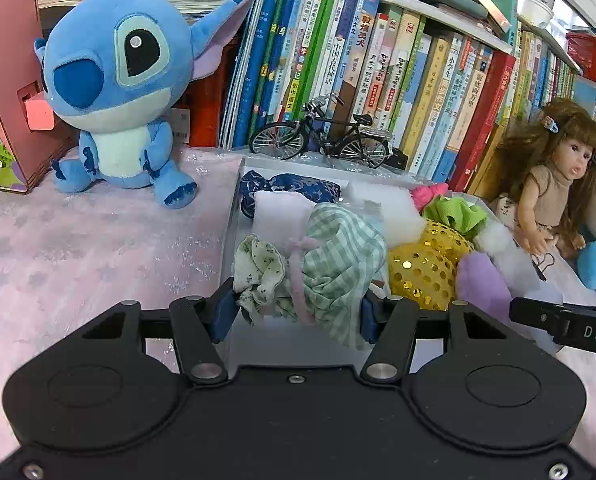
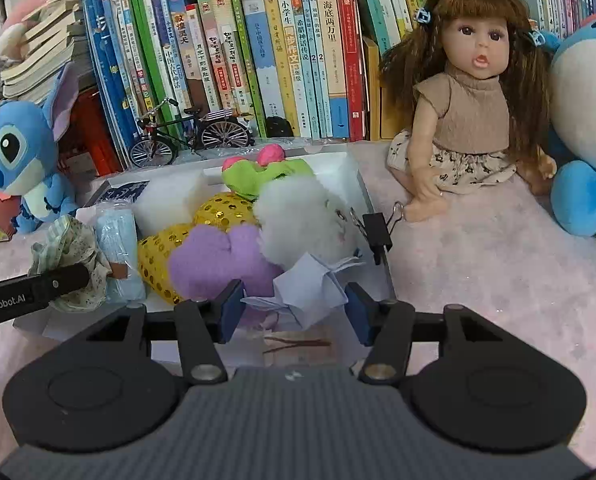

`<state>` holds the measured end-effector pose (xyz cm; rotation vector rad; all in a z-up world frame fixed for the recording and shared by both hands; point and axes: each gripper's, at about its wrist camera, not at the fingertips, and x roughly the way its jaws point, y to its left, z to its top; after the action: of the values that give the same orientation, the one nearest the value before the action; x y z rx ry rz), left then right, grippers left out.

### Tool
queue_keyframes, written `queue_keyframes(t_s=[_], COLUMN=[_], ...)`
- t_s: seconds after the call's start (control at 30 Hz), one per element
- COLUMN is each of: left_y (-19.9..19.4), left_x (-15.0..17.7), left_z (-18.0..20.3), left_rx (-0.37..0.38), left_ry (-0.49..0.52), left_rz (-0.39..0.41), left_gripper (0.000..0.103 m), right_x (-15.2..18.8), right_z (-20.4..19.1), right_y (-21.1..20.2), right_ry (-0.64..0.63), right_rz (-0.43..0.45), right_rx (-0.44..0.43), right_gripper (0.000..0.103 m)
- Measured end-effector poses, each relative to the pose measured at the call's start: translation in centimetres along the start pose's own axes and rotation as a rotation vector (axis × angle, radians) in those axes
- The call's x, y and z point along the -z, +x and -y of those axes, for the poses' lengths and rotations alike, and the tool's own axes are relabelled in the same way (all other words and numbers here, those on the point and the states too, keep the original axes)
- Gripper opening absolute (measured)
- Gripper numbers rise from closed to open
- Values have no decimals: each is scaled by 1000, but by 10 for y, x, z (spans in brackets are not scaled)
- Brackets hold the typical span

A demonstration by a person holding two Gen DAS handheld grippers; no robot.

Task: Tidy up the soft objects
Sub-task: 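Release the green cloth into the tray with the left tool while the right tool releases the white paper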

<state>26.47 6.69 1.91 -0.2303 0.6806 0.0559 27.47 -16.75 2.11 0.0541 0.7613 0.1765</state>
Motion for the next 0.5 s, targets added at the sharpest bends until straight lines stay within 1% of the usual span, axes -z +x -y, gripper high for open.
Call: queue_keyframes(t_s=[0.13, 0.27, 0.5], left_y=[2, 1, -1], left_x=[0, 2, 3], left_z=[0, 2, 3], left_rx=[-5, -8, -4], left_ry=[-2, 20, 25], left_rz=[9, 19, 22], left_gripper=[57, 58, 62], right_x=[2, 5, 11], right_z=[1, 5, 6], right_y=[3, 3, 0], right_ry=[21, 46, 37], right_rz=[2, 3, 4], right_rx=[-8, -21, -23], right_gripper=[59, 60, 61])
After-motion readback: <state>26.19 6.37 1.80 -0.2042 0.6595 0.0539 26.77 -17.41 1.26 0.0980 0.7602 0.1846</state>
